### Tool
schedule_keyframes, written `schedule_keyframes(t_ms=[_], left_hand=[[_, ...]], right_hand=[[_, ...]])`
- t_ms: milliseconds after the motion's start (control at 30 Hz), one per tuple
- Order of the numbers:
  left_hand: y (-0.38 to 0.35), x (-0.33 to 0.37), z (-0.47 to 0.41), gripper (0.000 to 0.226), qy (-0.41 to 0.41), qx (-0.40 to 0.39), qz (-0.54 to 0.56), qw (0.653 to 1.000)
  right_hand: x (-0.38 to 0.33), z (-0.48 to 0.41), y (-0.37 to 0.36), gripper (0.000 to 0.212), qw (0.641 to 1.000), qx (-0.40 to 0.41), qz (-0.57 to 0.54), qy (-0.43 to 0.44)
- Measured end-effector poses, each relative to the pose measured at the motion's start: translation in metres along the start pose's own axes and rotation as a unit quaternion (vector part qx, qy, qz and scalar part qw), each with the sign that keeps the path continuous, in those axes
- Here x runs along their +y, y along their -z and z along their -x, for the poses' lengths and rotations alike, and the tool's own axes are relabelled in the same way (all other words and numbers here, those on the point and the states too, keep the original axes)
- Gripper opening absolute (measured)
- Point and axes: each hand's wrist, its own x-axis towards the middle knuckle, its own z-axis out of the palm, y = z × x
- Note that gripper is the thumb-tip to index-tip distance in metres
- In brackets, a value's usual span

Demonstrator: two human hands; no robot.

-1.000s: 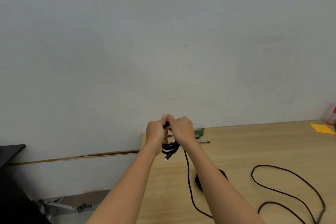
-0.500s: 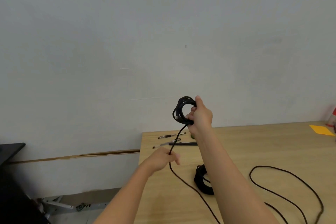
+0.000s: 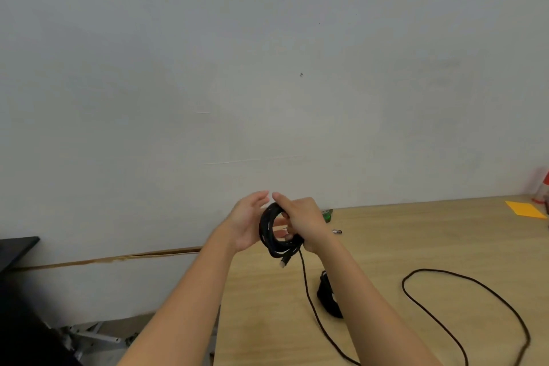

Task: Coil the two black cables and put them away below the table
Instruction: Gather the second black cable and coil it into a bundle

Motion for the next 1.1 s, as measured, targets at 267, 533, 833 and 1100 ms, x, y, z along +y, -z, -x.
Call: schedule_keyframes(t_ms=[267,533,833,1100], left_hand=[[-0.022,-0.007,-0.004,0.051,-0.136,0.111,-0.257,0.95],[-0.029,-0.01,0.001,0.051,-0.146,0.158,-0.189,0.958],[-0.018,-0.01,0.013,0.038,-0.04,0.025,-0.001,0.999],[0.008,0.008,0.006,0.031,-0.181,0.217,0.175,0.943]], right_hand=[[0.004,-0.003,-0.008,0.058,0.974,0.114,0.154,0.12],[0.012,-0.002,-0.012,0.061,0.873,0.234,0.418,0.086],[0.003,0.001,-0.006,0.06,0.984,0.043,0.133,0.114],[0.033,-0.003,0.021,0.035,0.984,-0.129,0.123,0.017]])
